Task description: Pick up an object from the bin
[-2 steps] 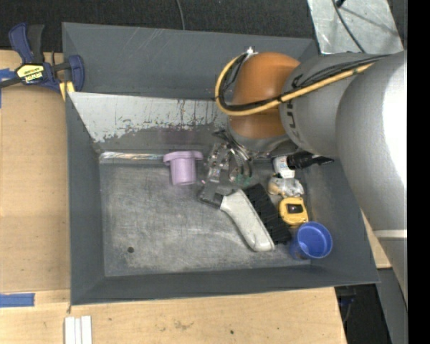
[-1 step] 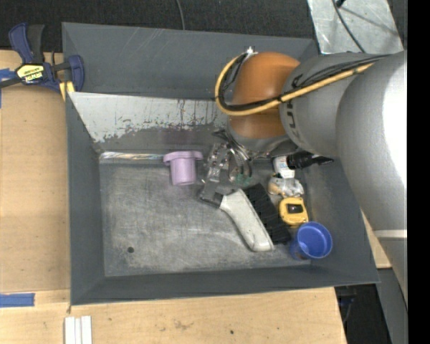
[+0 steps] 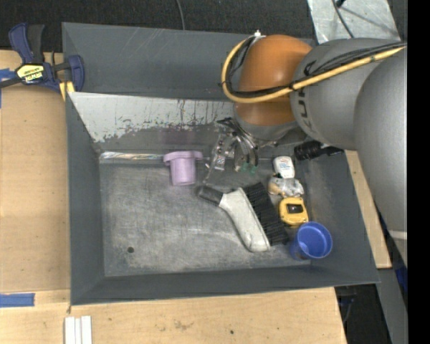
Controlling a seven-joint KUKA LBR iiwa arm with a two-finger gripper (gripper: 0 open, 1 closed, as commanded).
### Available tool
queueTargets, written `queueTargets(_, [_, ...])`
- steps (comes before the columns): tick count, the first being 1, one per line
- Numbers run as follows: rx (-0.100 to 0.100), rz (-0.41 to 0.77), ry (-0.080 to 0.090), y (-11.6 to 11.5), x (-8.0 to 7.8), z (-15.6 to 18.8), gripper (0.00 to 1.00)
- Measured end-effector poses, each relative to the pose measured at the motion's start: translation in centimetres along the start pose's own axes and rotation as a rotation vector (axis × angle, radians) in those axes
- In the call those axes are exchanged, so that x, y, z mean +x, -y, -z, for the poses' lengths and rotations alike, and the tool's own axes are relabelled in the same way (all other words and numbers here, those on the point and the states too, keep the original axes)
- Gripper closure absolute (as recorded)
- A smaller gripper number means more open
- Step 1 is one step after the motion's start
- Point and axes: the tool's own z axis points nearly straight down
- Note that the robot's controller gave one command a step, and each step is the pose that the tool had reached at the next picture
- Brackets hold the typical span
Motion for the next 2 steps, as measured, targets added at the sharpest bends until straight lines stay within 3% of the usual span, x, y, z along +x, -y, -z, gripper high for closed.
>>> queueTargets(1, [-0.003,0.009,0.009,0.34,0.40,3.55,1.00])
queueTargets(2, [-0.001,0.042,0.006,-0.06,0.56,4.36,1.00])
